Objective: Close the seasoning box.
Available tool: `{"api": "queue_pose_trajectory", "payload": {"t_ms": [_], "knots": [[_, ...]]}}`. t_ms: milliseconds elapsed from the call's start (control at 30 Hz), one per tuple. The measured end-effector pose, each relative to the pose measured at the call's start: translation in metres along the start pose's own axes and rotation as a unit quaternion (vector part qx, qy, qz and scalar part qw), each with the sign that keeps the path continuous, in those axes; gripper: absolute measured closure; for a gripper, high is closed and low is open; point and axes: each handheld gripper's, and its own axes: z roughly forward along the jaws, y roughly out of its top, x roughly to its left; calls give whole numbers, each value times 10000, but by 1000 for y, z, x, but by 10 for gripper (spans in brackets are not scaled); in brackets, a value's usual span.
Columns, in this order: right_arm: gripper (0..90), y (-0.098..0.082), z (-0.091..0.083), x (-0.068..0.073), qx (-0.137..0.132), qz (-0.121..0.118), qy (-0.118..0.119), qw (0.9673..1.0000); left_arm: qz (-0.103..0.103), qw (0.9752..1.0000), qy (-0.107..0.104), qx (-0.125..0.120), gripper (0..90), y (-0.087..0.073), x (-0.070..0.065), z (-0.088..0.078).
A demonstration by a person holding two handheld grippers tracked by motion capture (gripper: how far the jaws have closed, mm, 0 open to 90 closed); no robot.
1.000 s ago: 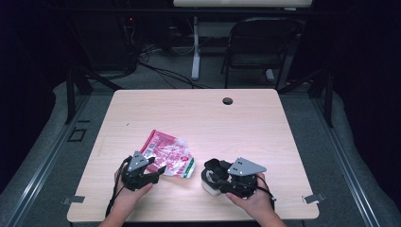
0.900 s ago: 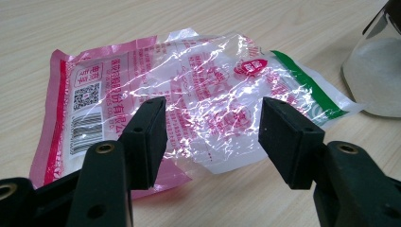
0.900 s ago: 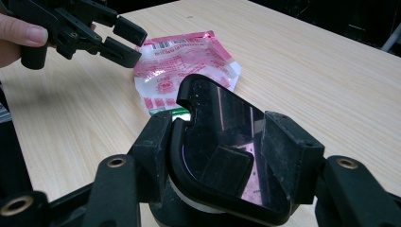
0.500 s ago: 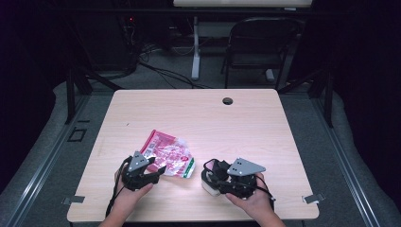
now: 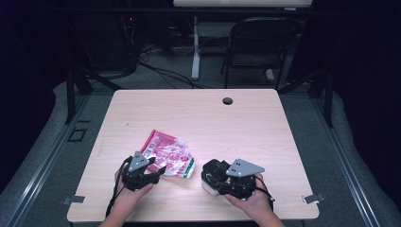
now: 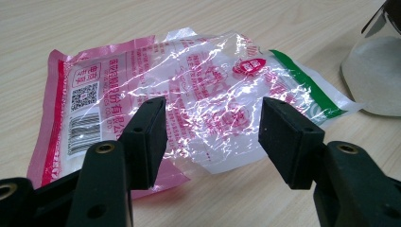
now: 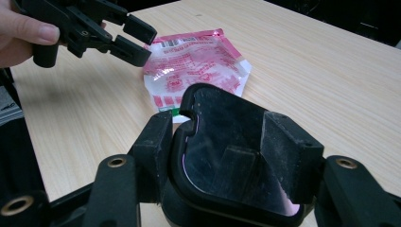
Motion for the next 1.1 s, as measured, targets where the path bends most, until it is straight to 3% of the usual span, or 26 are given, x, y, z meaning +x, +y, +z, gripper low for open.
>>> {"api": "queue_pose_trajectory", "payload": {"t_ms": [167,1100], "knots": [[421,0,1,2,-39,41,75,10000,1,10000,-1,2,428,0,0,0],[424,0,0,-2,-23,190,5,9998,-7,10000,6,14,428,0,0,0]]}}
